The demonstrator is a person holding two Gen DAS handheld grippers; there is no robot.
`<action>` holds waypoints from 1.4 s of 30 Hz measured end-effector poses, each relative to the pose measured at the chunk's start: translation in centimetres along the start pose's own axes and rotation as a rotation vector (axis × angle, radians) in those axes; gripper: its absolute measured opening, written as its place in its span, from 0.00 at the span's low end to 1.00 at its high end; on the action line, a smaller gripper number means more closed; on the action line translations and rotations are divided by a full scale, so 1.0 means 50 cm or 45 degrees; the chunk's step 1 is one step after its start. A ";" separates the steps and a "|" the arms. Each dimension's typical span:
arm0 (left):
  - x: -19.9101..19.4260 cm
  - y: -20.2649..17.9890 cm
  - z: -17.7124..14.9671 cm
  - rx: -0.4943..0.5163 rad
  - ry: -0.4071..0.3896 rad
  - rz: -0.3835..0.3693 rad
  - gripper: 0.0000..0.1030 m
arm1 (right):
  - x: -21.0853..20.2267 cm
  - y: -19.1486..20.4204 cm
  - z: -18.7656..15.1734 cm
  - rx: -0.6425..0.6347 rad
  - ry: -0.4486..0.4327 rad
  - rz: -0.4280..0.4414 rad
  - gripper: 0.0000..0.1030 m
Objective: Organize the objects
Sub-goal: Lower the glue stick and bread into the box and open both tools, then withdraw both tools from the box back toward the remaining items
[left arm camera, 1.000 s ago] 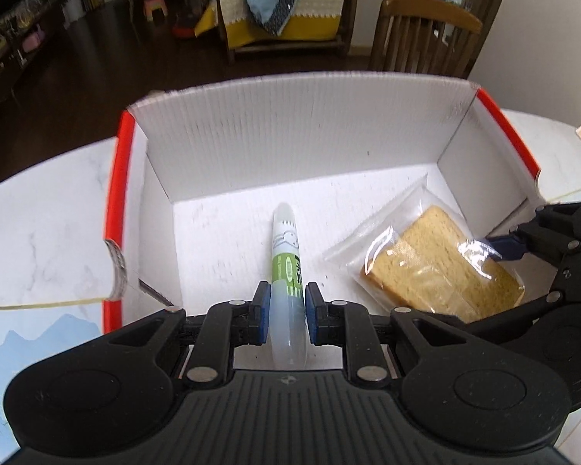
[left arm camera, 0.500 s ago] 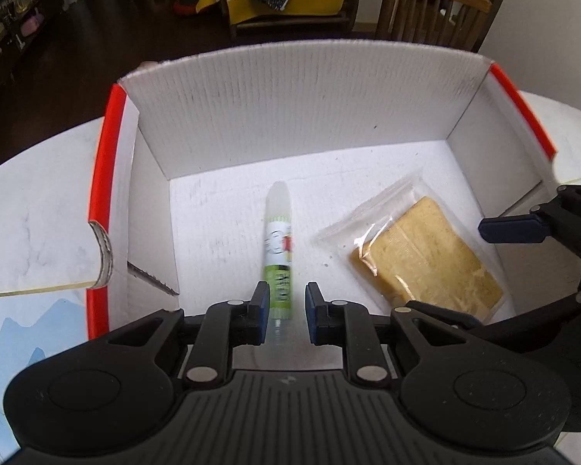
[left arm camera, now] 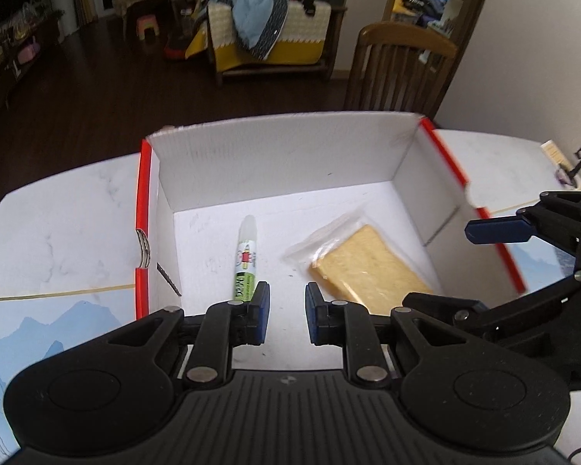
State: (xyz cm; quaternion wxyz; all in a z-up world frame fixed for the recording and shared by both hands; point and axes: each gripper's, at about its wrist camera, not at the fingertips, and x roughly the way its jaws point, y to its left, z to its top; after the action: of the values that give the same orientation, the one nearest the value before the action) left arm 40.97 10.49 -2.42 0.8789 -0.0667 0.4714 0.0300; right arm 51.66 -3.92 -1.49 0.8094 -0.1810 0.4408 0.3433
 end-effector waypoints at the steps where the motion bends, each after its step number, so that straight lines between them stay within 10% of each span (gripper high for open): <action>1: -0.012 -0.006 -0.004 0.007 -0.014 -0.004 0.17 | -0.015 0.001 -0.005 0.004 -0.013 0.005 0.75; 28: -0.284 -0.074 -0.199 0.039 -0.227 -0.084 0.18 | -0.282 0.082 -0.170 0.095 -0.273 0.058 0.86; 39: -0.324 -0.062 -0.280 0.027 -0.239 -0.063 0.27 | -0.322 0.112 -0.235 0.121 -0.327 0.040 0.94; 42: -0.333 -0.061 -0.305 0.043 -0.248 -0.056 0.44 | -0.326 0.117 -0.259 0.144 -0.328 0.041 0.98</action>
State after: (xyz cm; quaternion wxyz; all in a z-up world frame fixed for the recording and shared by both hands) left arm 19.53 5.42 3.40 0.9219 -0.0590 0.3827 0.0090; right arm 33.70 -14.00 5.15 0.8626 -0.0822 0.3547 0.3512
